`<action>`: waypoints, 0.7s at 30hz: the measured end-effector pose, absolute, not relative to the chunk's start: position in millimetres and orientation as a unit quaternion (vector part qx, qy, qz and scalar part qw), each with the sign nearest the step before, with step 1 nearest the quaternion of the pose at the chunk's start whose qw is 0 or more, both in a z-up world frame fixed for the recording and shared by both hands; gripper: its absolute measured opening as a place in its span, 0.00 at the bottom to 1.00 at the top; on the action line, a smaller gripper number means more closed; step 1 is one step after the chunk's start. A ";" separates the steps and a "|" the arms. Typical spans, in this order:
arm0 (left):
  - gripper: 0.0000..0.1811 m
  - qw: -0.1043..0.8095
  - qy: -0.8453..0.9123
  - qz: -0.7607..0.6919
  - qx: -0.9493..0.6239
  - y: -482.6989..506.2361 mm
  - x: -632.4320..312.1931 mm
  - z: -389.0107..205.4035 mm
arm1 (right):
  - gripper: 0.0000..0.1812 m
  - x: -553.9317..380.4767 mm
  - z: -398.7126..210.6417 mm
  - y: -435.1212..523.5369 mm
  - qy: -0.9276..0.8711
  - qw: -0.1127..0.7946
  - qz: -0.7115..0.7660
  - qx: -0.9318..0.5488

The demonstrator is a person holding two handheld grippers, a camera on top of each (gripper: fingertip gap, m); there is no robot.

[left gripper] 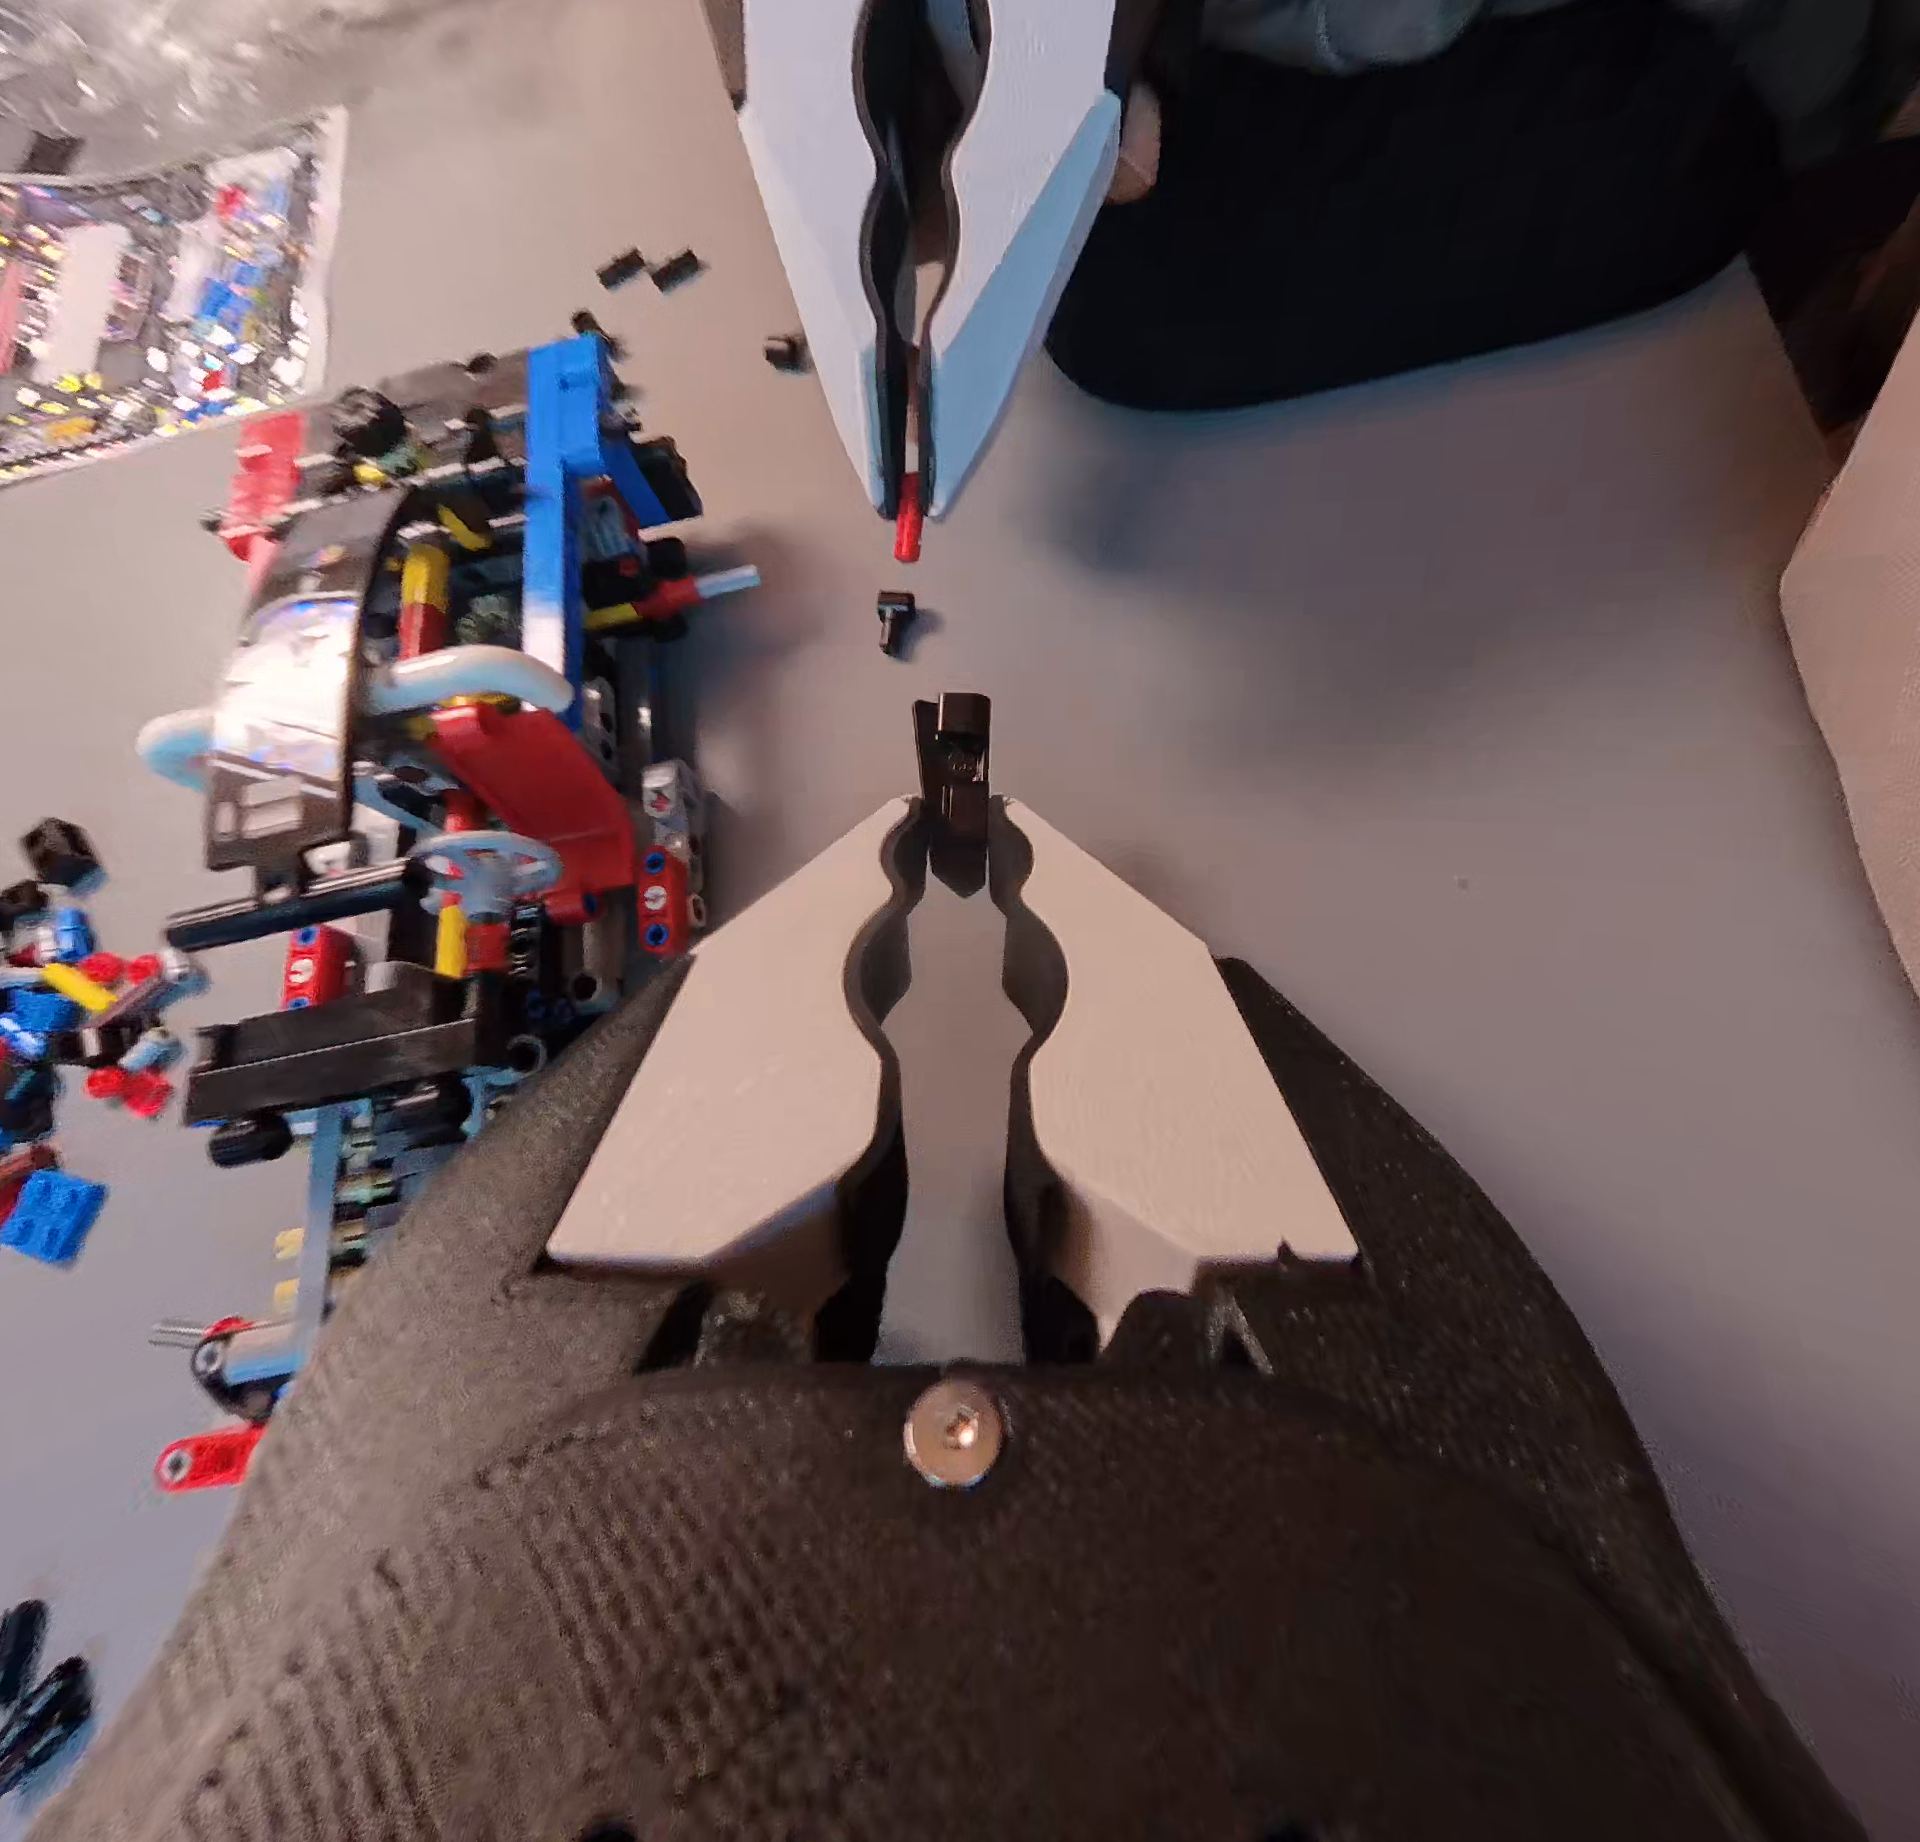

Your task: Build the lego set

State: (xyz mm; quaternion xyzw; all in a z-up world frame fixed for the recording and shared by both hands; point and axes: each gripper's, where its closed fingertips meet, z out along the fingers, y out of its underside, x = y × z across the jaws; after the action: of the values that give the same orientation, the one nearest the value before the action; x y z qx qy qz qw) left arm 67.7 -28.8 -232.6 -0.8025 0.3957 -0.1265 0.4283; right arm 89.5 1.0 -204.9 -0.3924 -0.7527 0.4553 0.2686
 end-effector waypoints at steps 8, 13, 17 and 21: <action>0.05 0.575 0.339 -0.068 -0.742 -17.9 38.1 -172.1 | 0.01 69.8 -147.2 16.4 -0.699 0.354 0.489 -0.384; 0.05 0.661 0.312 -0.066 -0.679 -21.3 21.9 -137.6 | 0.01 48.0 -94.2 3.5 -0.693 0.387 0.495 -0.354; 0.04 0.703 0.299 -0.091 -0.639 -30.0 16.3 -117.6 | 0.01 30.8 -85.6 -13.5 -0.695 0.374 0.501 -0.356; 0.04 0.713 0.300 -0.110 -0.624 -34.0 18.4 -112.9 | 0.01 27.6 -95.5 -25.3 -0.703 0.355 0.503 -0.356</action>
State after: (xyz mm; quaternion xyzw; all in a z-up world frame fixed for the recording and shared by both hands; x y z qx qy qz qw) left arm 18.4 -34.0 -112.9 -0.6243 0.2998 -0.1103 0.7129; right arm 27.6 -25.3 -95.5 -0.3555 -0.7034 0.5026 0.3554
